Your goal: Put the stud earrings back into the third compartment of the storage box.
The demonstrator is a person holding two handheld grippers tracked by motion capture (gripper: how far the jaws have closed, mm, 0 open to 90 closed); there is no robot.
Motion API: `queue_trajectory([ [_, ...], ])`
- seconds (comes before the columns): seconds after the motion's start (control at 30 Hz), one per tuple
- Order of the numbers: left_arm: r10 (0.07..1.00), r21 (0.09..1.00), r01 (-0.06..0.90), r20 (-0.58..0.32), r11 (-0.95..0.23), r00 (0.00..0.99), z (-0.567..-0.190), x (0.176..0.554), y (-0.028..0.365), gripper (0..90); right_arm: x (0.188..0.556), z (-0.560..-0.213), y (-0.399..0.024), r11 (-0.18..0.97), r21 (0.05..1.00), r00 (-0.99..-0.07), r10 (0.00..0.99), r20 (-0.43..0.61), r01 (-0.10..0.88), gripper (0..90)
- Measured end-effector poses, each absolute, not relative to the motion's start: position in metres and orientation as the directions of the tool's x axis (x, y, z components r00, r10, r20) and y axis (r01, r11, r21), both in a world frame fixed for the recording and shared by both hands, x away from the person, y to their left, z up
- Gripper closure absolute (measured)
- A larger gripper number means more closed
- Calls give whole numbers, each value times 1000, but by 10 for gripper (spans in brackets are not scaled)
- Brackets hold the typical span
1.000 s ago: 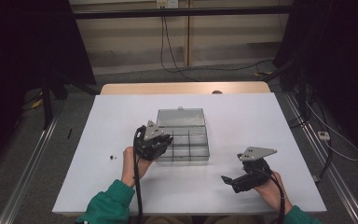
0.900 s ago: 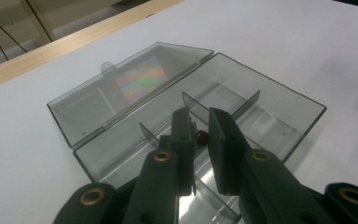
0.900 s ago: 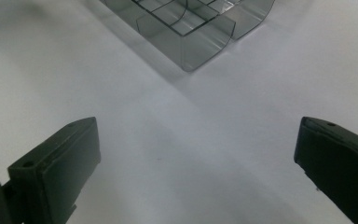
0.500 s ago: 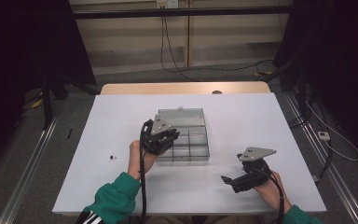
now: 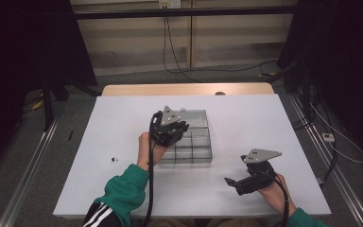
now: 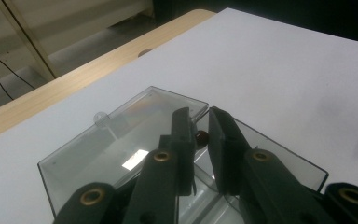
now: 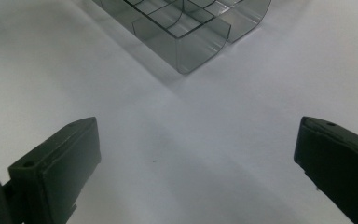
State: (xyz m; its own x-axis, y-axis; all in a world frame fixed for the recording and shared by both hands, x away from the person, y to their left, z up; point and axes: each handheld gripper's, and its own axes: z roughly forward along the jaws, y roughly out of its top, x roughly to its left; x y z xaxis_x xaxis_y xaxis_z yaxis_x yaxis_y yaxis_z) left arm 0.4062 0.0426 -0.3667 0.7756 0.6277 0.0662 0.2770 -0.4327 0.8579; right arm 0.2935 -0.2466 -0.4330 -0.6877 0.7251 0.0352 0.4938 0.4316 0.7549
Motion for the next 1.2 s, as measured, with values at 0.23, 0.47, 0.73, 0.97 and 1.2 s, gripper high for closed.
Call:
queue_trajectory([
  [0.23,623,857,279,61,-433,780,-369,415,36,811,293,-433,-245,431,756,-690,723,37,492,4],
  [0.47,623,848,285,65,-446,779,-375,424,27,810,293,-433,-246,434,755,-690,723,35,493,5],
  [0.73,605,828,281,85,-485,792,-380,428,13,811,293,-433,-246,432,754,-687,725,37,496,6],
  [0.97,601,806,304,78,-508,796,-388,433,5,811,294,-433,-246,432,753,-688,725,38,497,7],
  [1.2,591,786,308,90,-536,802,-394,435,0,809,293,-433,-246,434,751,-689,724,38,498,7],
])
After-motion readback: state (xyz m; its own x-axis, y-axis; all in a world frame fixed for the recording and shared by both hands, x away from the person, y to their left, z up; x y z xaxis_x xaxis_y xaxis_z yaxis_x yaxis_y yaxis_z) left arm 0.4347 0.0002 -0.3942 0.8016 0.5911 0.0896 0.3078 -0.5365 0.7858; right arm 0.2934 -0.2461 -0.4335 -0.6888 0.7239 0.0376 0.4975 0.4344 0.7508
